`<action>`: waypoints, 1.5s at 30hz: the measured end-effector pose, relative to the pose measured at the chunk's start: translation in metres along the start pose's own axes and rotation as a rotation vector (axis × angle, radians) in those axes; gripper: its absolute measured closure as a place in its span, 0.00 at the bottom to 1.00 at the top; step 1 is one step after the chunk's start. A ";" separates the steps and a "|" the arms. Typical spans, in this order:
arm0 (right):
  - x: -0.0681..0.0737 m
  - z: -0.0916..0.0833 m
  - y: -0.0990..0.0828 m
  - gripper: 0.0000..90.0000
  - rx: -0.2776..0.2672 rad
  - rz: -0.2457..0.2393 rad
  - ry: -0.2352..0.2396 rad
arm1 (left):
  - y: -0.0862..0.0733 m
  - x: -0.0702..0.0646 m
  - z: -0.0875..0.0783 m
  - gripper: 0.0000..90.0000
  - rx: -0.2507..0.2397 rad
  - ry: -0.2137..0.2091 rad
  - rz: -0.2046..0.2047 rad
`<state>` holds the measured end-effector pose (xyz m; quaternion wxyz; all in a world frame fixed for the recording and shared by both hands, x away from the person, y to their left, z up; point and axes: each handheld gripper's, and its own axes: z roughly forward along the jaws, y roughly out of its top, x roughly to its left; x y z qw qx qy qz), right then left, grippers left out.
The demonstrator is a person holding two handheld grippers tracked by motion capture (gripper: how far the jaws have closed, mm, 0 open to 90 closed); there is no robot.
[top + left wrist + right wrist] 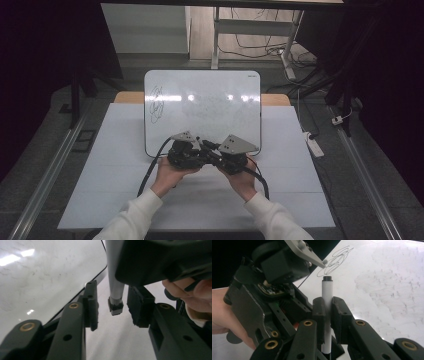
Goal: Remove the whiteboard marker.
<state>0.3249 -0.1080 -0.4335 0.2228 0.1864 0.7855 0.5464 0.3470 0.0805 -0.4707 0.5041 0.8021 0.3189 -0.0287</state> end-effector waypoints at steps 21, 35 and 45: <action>-0.006 -0.002 0.004 0.66 -0.018 0.085 0.071 | -0.004 -0.002 -0.005 0.87 -0.037 0.028 0.049; -0.061 -0.076 -0.044 0.54 0.030 0.189 -0.035 | -0.010 0.017 -0.070 0.87 -0.220 0.175 0.124; -0.082 -0.120 -0.102 0.52 0.151 0.220 -0.128 | -0.011 0.032 -0.099 0.87 -0.317 0.246 0.101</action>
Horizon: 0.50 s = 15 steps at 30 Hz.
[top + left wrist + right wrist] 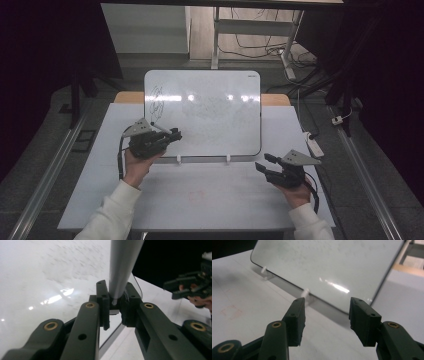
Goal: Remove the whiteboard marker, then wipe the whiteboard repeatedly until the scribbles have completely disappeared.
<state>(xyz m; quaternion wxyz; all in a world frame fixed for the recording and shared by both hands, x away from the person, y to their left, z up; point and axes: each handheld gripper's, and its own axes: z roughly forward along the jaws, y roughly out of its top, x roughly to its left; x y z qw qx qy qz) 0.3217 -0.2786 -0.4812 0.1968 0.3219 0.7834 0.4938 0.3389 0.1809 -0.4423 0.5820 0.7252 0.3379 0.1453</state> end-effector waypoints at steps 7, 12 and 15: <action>-0.007 -0.006 -0.013 0.52 0.019 0.009 -0.032 | 0.006 0.011 -0.007 0.87 -0.042 0.048 -0.006; -0.009 -0.003 -0.014 0.52 0.036 -0.003 -0.035 | 0.022 0.030 -0.007 0.87 -0.080 0.095 -0.018; -0.008 -0.003 -0.015 0.51 0.044 -0.014 -0.038 | 0.034 0.046 -0.006 0.87 -0.097 0.150 -0.012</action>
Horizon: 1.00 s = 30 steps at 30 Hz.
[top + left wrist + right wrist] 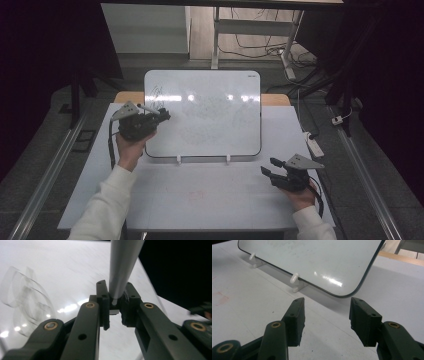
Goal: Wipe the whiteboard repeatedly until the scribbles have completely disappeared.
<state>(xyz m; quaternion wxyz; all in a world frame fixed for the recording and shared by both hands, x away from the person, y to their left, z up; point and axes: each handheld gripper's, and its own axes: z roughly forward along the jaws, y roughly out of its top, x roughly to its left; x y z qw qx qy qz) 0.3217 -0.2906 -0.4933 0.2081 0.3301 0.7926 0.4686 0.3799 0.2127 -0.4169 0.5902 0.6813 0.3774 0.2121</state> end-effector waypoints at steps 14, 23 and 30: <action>-0.002 0.005 -0.004 0.50 0.042 -0.010 -0.010 | 0.032 0.073 0.031 0.87 0.007 0.216 -0.012; -0.002 0.006 -0.005 0.50 0.048 -0.012 -0.007 | 0.030 0.081 0.048 0.87 0.029 0.256 0.011; -0.001 0.010 -0.006 0.50 0.056 -0.014 0.002 | 0.030 0.063 0.060 0.87 0.075 0.217 0.077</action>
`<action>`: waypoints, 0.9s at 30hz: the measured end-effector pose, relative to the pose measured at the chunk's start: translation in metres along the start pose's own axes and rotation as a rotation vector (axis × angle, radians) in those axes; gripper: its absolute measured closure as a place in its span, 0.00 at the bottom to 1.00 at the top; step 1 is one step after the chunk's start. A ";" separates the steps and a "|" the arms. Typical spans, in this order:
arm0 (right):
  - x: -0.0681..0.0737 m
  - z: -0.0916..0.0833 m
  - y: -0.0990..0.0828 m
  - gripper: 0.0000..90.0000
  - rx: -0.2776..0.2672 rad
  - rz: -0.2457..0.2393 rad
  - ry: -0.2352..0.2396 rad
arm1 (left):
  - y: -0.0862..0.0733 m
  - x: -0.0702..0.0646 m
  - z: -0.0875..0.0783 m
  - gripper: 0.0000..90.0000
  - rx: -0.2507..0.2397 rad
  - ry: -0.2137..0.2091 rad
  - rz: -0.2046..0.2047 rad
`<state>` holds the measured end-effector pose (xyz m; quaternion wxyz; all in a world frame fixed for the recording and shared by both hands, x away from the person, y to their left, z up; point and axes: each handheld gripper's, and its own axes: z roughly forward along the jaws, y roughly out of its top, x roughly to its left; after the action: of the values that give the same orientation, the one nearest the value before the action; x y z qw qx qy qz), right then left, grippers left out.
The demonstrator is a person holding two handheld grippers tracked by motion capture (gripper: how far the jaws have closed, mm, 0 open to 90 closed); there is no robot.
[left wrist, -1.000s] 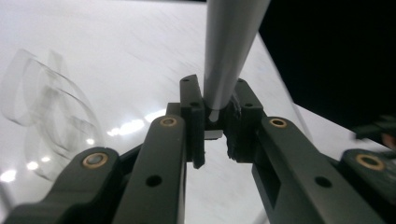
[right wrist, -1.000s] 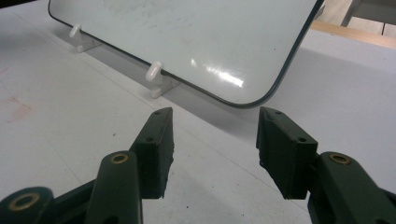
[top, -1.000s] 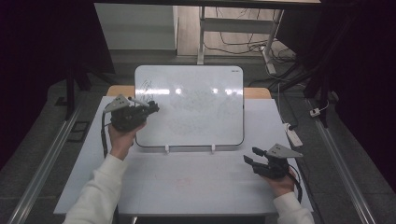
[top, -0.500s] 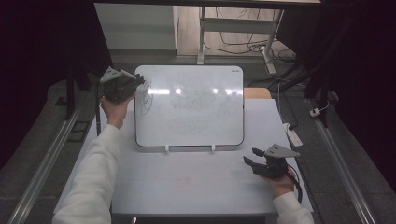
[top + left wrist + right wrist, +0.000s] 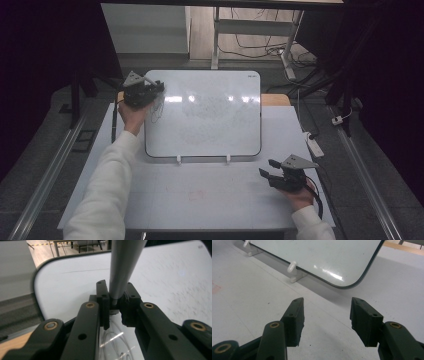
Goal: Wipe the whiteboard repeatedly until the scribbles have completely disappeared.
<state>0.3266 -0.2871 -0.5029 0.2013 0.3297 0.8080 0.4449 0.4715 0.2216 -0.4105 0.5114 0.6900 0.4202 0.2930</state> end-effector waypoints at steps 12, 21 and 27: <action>0.002 0.000 0.001 0.49 0.000 -0.001 0.001 | 0.001 -0.015 0.007 0.87 0.006 0.010 0.046; 0.000 -0.002 0.001 0.49 -0.011 0.011 0.000 | -0.010 0.004 -0.004 0.87 -0.018 0.017 -0.036; 0.001 -0.002 0.001 0.49 -0.007 0.001 -0.003 | -0.008 -0.002 -0.003 0.87 -0.020 0.031 0.010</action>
<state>0.3251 -0.2866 -0.5010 0.2033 0.3302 0.8060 0.4472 0.4659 0.2218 -0.4169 0.5103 0.6823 0.4216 0.3103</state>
